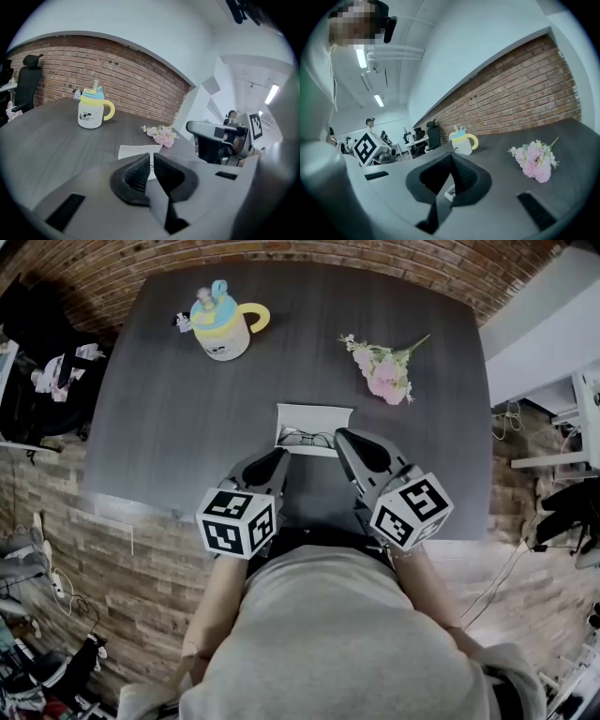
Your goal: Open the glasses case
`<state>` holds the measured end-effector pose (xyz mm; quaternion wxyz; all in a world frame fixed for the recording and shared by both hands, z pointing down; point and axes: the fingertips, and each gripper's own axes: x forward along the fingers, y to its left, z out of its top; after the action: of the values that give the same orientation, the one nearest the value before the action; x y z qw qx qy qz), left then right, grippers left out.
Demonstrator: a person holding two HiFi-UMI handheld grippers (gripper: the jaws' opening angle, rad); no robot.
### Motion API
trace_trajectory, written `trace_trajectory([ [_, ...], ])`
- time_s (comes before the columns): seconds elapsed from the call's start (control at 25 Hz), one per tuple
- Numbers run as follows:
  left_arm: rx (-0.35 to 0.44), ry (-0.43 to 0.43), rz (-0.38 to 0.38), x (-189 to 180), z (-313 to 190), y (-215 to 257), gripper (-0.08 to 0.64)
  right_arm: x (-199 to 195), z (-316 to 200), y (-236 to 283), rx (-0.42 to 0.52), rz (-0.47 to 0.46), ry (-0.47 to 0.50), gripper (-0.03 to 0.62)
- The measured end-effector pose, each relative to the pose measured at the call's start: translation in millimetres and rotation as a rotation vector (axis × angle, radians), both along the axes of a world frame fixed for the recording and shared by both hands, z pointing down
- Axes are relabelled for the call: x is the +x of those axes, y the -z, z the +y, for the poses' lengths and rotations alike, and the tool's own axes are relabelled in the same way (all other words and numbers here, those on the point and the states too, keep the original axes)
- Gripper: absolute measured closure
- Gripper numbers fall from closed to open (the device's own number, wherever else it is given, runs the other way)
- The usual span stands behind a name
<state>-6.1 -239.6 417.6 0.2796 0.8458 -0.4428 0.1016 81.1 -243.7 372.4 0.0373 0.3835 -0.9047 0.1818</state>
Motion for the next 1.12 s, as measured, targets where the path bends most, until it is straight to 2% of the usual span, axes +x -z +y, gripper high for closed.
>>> trace_trajectory([
  [0.12,0.007,-0.012,-0.005,4.4,4.3,1.5,0.52,1.6,7.1,-2.8,-0.004,0.021,-0.007,0.586],
  [0.44,-0.008,-0.04,-0.01,15.1,16.2,0.6,0.52,-0.6,25.9,-23.6,-0.099,0.099,0.02,0.586],
  [0.72,-0.015,-0.049,-0.015,17.6,17.6,-1.0,0.52,3.2,27.4,-29.1,-0.146,0.038,-0.012,0.586],
  [1.12,-0.031,-0.048,-0.009,15.3,14.2,-5.5,0.52,-3.0,28.2,-33.5,-0.137,0.083,0.007,0.586],
])
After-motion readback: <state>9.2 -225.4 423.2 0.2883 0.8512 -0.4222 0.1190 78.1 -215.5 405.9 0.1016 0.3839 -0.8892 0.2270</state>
